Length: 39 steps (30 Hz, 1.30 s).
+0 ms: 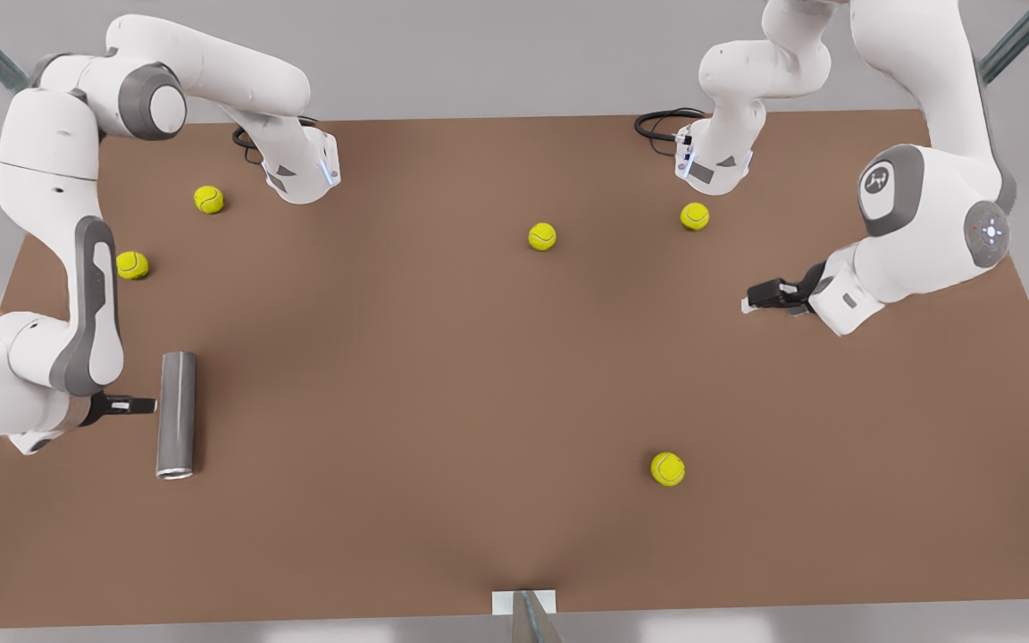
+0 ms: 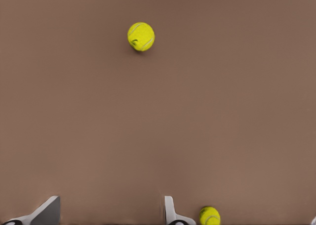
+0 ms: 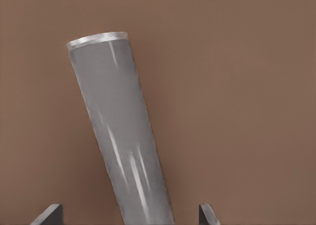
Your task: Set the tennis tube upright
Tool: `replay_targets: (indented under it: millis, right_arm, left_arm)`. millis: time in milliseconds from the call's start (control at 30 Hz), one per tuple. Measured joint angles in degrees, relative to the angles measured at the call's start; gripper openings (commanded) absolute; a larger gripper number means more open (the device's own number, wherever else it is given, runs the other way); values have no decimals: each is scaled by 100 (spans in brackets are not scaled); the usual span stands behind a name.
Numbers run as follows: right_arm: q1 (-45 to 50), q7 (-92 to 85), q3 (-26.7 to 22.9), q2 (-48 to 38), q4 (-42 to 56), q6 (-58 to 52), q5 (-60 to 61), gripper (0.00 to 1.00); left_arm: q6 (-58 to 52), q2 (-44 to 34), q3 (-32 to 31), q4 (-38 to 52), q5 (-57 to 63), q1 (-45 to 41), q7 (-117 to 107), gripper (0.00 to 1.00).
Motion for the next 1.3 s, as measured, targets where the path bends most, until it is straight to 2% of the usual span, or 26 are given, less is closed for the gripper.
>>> replay_targets:
  millis: [33, 100, 200, 300, 400, 767, 1067, 1100, 1133, 1167, 1300]
  right_arm:
    - [2, -15, 23, -127, -383, 500, -49, 100]
    - [0, -13, 120, -270, -934, 1224, -234, 100]
    - [-1, -150, 125, -327, -1217, 1626, -293, 100]
    - [-45, -635, 212, -374, -1406, 1700, -294, 100]
    - [-57, -642, 229, -375, -1466, 1691, -294, 100]
    - [-213, -639, 231, -32, -1481, 2095, -303, 100]
    - [-274, -630, 231, -23, -1903, 2641, -303, 100]
    - [-274, -630, 231, -23, -1903, 2638, -303, 93]
    - [-273, -630, 233, -23, -1903, 2632, -303, 74]
    - [-265, -622, 239, -23, -1903, 2632, -303, 70]
    - [-257, -604, 232, -23, -1903, 2632, -303, 75]
  left_arm:
    - [-6, 4, -280, 28, 184, -133, -271, 100]
    - [108, 23, -313, 44, 441, -407, -306, 100]
    - [110, -5, -389, 61, 636, 87, -398, 100]
    - [144, -6, -395, 79, 698, -305, -403, 100]
    - [136, -20, -395, 79, 723, 9, -403, 100]
    - [144, -31, -438, 79, 740, -186, -425, 100]
    - [145, -30, -508, 132, 743, -130, -579, 100]
    - [139, -32, -508, 132, 749, -138, -579, 100]
    - [128, -39, -516, 132, 753, -142, -579, 100]
    - [135, -39, -525, 132, 754, -146, -579, 100]
    - [145, -39, -551, 132, 749, -145, -618, 100]
